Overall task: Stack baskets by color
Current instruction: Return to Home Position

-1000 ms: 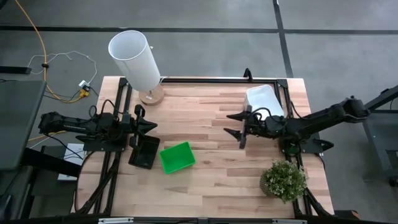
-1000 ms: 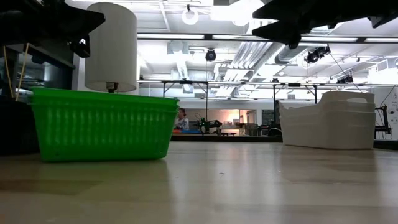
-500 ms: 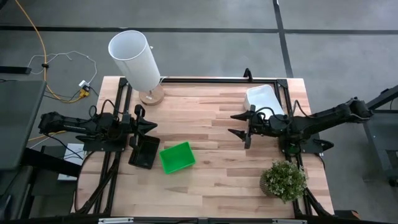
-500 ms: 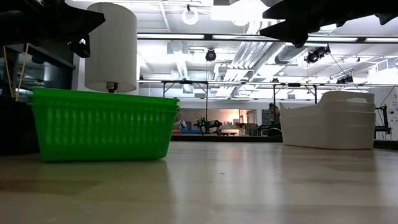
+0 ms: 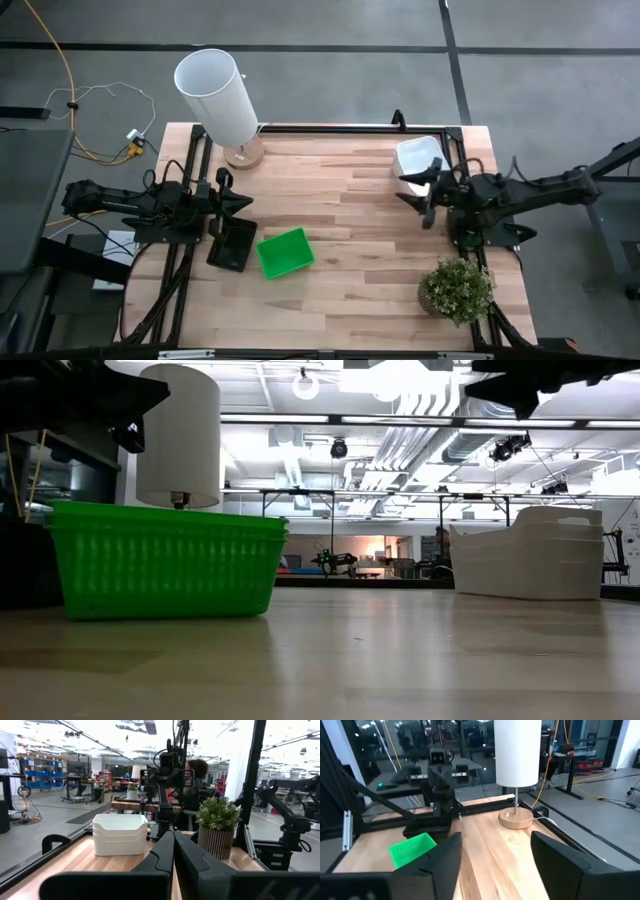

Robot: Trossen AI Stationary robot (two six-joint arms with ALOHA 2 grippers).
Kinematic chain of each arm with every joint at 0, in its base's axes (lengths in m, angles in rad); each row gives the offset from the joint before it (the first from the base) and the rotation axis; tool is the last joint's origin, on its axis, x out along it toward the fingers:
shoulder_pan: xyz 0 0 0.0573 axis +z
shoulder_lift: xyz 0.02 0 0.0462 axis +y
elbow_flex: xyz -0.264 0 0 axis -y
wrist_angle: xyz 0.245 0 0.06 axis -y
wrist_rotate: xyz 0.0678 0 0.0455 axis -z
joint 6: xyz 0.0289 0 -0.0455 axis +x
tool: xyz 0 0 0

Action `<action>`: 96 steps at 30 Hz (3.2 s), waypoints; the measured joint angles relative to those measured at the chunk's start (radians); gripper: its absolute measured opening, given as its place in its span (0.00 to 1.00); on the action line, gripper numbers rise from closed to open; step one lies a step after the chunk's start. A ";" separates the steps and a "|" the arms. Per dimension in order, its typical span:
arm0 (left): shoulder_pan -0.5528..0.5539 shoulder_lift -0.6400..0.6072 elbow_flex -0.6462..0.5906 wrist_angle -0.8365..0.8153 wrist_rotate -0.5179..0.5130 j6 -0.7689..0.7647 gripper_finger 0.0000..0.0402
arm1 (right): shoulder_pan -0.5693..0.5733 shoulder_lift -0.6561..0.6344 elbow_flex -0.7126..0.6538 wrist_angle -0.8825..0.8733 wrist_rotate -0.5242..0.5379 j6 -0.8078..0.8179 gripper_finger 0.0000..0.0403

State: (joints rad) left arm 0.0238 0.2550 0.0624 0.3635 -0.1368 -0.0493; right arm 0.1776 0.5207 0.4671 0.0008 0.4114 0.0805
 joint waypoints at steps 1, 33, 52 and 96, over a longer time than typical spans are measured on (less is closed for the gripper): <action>0.000 0.000 0.000 0.000 -0.001 0.000 0.00 | 0.000 -0.024 0.000 -0.021 0.000 0.008 0.53; 0.000 0.000 0.000 0.000 0.002 -0.026 0.00 | 0.000 -0.478 -0.393 0.048 -0.049 0.021 0.00; 0.000 0.000 0.000 -0.030 0.003 -0.037 0.00 | 0.000 -0.504 -0.457 0.063 -0.084 0.008 0.00; 0.002 -0.241 -0.050 -0.354 0.124 0.041 0.00 | 0.000 -0.501 -0.456 0.057 -0.051 0.024 0.00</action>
State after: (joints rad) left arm 0.0261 0.0141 0.0120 0.0097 -0.0124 -0.0087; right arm 0.1775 0.0193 0.0116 0.0574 0.3599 0.1043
